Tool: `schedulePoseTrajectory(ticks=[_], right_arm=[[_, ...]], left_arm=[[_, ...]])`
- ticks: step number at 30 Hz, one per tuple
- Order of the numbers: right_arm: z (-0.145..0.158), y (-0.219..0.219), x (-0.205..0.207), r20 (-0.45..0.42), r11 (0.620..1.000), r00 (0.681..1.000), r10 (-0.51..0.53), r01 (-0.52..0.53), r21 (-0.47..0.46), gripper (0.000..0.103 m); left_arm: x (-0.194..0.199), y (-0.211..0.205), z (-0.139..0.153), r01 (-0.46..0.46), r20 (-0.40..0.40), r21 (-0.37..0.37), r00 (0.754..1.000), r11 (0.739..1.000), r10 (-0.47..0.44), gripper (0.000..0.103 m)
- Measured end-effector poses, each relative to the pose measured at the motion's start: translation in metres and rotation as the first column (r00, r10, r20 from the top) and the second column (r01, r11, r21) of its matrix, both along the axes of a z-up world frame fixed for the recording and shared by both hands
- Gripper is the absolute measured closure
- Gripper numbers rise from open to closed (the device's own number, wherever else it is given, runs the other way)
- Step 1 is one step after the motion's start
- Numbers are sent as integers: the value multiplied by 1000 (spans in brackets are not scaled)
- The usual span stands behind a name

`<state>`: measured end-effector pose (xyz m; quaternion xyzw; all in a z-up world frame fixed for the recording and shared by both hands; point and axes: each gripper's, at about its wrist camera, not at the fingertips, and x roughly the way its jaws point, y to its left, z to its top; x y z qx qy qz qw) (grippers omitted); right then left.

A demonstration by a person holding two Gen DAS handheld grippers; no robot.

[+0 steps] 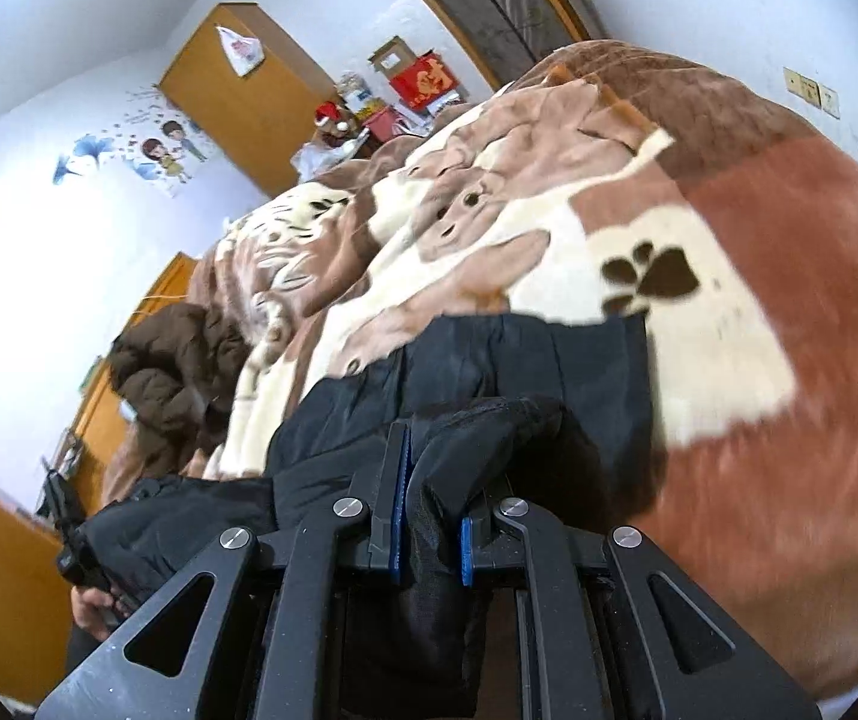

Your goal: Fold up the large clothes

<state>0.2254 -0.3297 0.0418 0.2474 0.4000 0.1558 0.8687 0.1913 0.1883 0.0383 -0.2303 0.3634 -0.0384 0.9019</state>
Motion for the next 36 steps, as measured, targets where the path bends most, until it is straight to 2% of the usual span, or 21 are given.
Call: schedulePoseTrajectory(ticks=[4,8,10,13,14,17,18,19,20,22,24,25,27,29,32,34,36], right_arm=[[-22,7,64,-78,999,997,-12,8,-49,89],[-78,11,119,-221,996,975,-28,8,-91,86],[-100,10,133,-267,997,963,-37,16,-81,83],[-118,0,138,-303,999,952,-36,40,4,80],[-116,-4,137,-299,999,954,-27,37,26,79],[-102,-21,129,-269,991,963,12,24,129,65],[-93,-30,124,-248,986,969,14,28,167,56],[-87,-34,121,-231,981,973,15,31,191,50],[-76,-41,115,-205,974,979,11,36,224,50],[-60,-45,104,-168,973,986,-5,44,228,49],[-45,-39,98,-119,983,992,-38,58,172,46],[-37,-37,95,-88,988,995,-56,68,140,46],[-22,-35,84,-9,990,996,-91,91,103,46],[-15,-32,78,25,991,994,-110,107,79,46],[-11,-10,70,76,999,996,-48,48,6,46],[-22,13,65,76,997,997,19,-13,-79,46],[-42,29,65,42,989,997,66,-60,-135,46]], left_arm=[[64,-4,-29,-15,-80,30,997,999,17,85],[112,-10,-81,-19,-201,58,979,998,31,80],[126,-12,-102,-20,-237,58,971,998,33,77],[130,-12,-109,-22,-232,35,972,999,29,76],[128,-11,-108,-17,-229,26,973,1000,22,75],[124,-6,-103,1,-222,-1,975,1000,-1,72],[126,-6,-101,2,-226,-8,974,1000,-4,70],[126,-4,-97,-1,-229,-21,973,1000,-4,68],[124,-3,-91,-7,-221,-37,975,999,-2,64],[118,0,-74,-15,-178,-62,984,998,3,54],[110,5,-57,-27,-142,-96,990,995,13,40],[106,8,-48,-36,-118,-111,993,993,23,38],[98,12,-31,-72,-61,-88,996,994,66,29],[88,18,-15,-100,-10,-66,995,993,100,28],[79,14,-6,-89,10,-42,996,995,90,27],[75,4,-13,-50,7,1,999,999,50,27],[74,-12,-31,6,-24,38,1000,999,-5,27]])
